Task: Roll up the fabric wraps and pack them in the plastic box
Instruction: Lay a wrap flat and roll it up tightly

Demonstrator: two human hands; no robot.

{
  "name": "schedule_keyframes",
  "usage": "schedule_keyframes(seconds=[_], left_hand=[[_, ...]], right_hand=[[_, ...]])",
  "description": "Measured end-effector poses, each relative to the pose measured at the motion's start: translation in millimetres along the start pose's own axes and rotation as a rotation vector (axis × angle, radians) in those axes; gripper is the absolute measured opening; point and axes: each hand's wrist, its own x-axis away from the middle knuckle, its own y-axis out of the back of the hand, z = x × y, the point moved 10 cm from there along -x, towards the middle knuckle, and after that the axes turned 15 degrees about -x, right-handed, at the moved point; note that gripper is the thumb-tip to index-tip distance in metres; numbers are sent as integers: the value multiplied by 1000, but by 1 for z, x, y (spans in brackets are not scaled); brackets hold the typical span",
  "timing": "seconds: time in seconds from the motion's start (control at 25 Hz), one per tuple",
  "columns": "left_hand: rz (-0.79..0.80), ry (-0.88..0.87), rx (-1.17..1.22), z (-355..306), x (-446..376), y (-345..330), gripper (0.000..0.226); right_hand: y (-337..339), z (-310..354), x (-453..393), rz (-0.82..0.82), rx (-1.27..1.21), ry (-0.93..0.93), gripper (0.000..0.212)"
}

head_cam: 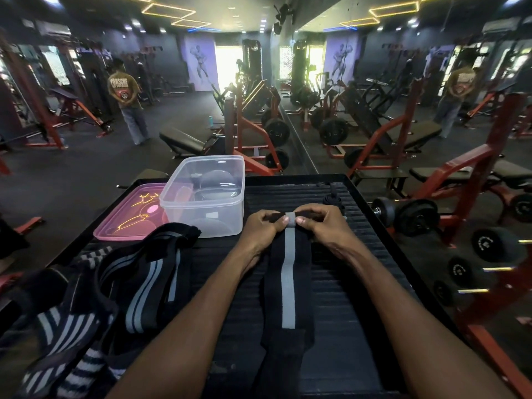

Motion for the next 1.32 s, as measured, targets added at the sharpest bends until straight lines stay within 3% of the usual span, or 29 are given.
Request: schedule_keyframes(seconds=[0.12, 0.24, 0.36, 0.56, 0.68, 0.76, 0.92, 1.24, 1.32], left_hand=[[67, 13, 20, 0, 2, -4, 28], [23, -33, -15, -5, 3, 2, 14], [14, -63, -70, -5, 1, 4, 6], [164, 54, -100, 8, -1, -10, 43], [116, 21, -145, 6, -3, -7, 37], [76, 27, -156, 7, -5, -3, 32], [31, 48, -151, 9, -4, 1, 27], [118, 103, 20, 9, 0, -8, 31], [122, 71, -35, 8, -3, -7, 37]], right_hand=[[-2, 5, 0, 23, -36, 66, 20], [-7, -9, 0, 43, -165, -97, 16], [-13, -24, 2, 96, -143, -233, 31], [-4, -6, -2, 1, 8, -11, 14], [-5, -3, -2, 18, 13, 20, 17], [-7, -11, -1, 29, -55, -75, 18], [-17, -28, 2, 109, -178, -272, 40], [-12, -32, -3, 64, -145, -151, 22], [-14, -30, -2, 79, -161, -130, 21]])
